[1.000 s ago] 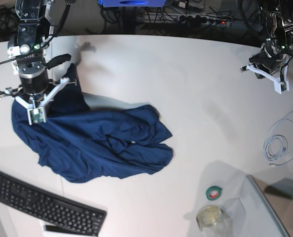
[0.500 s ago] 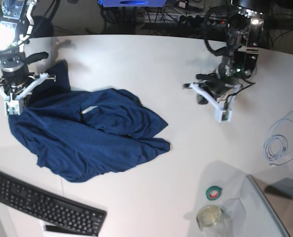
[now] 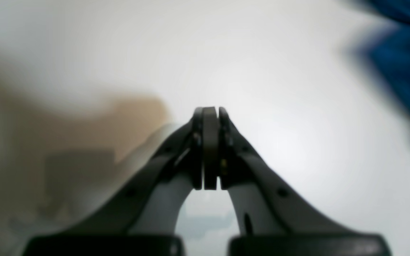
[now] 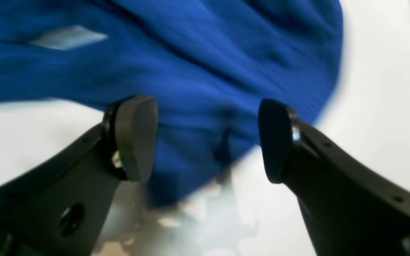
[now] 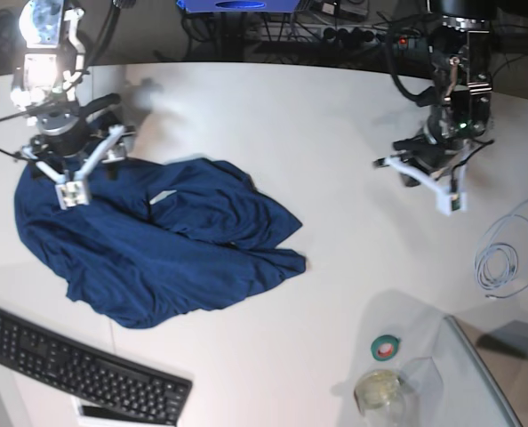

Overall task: Layout the t-shirt on the table in an organized manner, then fold the t-shirt properly
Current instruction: 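Grasp another fold with the right gripper and pull it up and away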

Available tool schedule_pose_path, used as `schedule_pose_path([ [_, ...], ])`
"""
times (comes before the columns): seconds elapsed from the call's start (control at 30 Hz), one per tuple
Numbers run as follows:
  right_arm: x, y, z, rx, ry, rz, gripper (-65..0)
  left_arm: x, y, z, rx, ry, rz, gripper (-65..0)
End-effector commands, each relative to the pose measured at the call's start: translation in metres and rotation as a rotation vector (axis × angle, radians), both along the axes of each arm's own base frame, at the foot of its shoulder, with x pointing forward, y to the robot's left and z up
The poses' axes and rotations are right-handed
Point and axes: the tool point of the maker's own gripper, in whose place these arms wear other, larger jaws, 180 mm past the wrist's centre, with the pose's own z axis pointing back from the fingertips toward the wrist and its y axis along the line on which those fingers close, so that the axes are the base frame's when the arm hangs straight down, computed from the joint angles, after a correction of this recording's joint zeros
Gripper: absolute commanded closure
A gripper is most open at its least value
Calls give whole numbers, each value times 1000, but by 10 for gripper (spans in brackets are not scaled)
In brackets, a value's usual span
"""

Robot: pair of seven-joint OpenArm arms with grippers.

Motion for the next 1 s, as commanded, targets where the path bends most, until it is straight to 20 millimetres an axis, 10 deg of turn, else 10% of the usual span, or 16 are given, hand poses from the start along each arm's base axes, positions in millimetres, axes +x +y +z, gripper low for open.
schedule_pose_path([
  [0.0,7,20,8,17,-33,72,-404,4,17,13,19,-44,29,0],
  [0.13,11,99,3,47,-27,324,-404,-28,83,21,88,-32,184,0],
  [0.27,28,111,-18,-36,-1,331,-408,-47,113,27,122,-27,259,0],
  [0.63,16,146,-46,-58,70,444,-398,-54,116,25,123,-17,273,0],
  [0.83,3,145,-58,-52,112,443,0,-51,115,24,119,-19,274,0],
  [0.97,-15,150,-47,-25,96,441,-2,-58,119,14,113,13,287,0],
])
